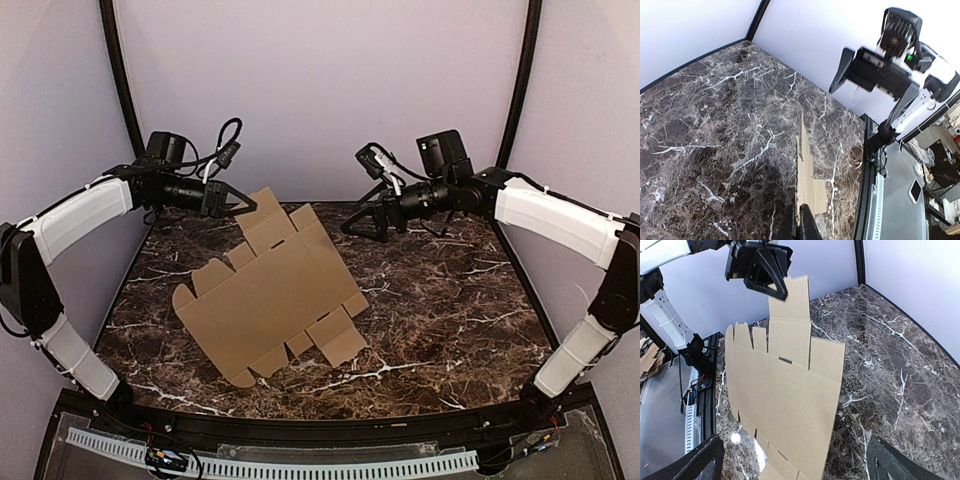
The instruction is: Fold the paper box
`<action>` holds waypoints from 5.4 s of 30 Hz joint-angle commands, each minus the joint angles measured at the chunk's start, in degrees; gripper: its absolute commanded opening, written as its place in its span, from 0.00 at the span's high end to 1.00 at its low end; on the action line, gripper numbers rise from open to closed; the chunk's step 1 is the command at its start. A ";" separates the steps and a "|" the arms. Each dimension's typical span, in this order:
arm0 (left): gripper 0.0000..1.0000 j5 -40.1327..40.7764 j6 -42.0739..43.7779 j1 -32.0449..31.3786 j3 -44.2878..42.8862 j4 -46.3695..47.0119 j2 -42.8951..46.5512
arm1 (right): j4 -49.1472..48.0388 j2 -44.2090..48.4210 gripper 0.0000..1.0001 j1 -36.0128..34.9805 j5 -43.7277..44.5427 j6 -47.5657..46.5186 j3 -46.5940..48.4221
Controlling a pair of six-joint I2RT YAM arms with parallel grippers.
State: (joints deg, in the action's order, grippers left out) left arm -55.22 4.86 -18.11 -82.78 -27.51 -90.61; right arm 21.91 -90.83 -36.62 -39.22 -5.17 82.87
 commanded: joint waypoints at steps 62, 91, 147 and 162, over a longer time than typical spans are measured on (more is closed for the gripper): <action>0.99 2.49 -59.06 1.50 48.53 89.23 18.74 | 15.20 -14.68 0.74 5.04 -25.31 -17.78 16.07; 0.27 19.39 -34.91 2.49 40.79 39.25 24.52 | 21.75 -15.32 1.00 0.07 -4.09 -17.34 16.99; 0.93 17.89 -48.79 -5.20 22.56 40.68 -5.95 | 5.42 -16.19 1.00 -13.30 28.61 -7.62 4.34; 0.99 17.39 -50.24 -5.36 27.09 40.26 -3.76 | 4.98 -16.21 1.00 -13.32 31.16 -6.07 4.84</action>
State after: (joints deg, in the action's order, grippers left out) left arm -36.67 -44.49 -23.16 -57.39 12.97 -97.06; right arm 28.73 -107.61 -49.36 -10.22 -12.62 86.30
